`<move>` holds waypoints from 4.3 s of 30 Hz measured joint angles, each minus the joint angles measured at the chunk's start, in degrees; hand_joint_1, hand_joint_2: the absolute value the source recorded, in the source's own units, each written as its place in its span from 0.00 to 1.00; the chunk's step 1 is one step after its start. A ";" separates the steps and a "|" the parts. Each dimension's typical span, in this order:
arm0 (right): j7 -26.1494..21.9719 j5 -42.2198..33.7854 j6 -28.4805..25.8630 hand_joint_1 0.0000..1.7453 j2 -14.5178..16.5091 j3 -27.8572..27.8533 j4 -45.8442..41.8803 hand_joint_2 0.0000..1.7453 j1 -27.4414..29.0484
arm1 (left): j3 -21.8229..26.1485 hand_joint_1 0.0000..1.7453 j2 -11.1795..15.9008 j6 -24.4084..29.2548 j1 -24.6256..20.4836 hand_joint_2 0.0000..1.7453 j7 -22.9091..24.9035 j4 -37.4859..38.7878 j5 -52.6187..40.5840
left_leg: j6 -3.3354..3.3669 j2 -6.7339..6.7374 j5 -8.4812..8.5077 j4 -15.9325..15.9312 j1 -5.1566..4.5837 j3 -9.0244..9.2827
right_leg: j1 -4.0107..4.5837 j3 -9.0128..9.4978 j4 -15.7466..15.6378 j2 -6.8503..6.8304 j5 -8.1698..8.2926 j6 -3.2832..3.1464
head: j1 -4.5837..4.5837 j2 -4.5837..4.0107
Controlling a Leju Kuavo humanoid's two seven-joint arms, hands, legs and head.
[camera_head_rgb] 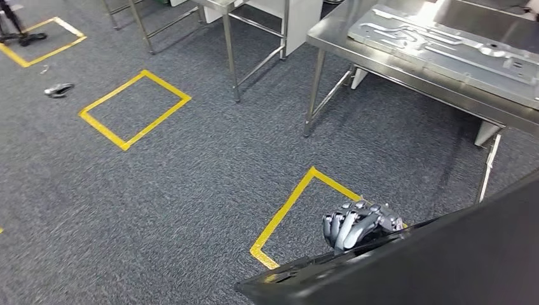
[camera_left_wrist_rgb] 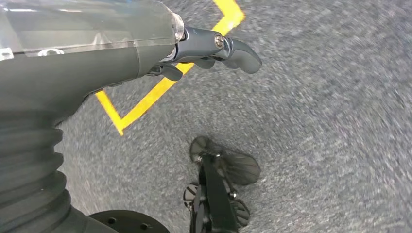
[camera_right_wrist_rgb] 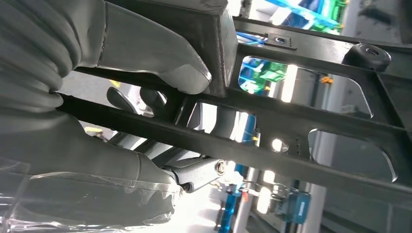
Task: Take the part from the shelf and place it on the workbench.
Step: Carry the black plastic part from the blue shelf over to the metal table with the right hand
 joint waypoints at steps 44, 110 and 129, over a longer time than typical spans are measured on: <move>-0.39 7.14 -4.14 0.94 -2.32 2.52 -1.04 1.00 2.91 | 1.07 0.00 -1.03 -4.42 -0.35 1.00 0.27 0.02 1.44 | 2.91 3.31 0.63 -1.57 -0.73 -0.12 | 0.10 -4.20 9.06 -5.29 -3.17 1.68 | 0.58 0.00; -0.45 11.93 -1.42 0.94 5.72 -3.97 -13.83 1.00 17.32 | 1.34 0.00 0.55 -6.74 0.17 1.00 -1.72 0.07 -0.86 | 1.07 3.35 -1.35 -3.17 -0.62 3.16 | 0.59 -0.09 0.06 -5.64 -0.44 0.77 | 0.67 0.00; -0.43 12.02 -2.25 0.94 5.99 -4.00 -14.55 1.00 17.86 | 1.36 0.00 0.61 -6.76 0.35 1.00 -1.72 0.07 -1.03 | 2.91 3.11 1.18 -2.90 -0.50 0.54 | 0.66 3.08 3.72 -5.01 -6.70 1.44 | 0.39 0.01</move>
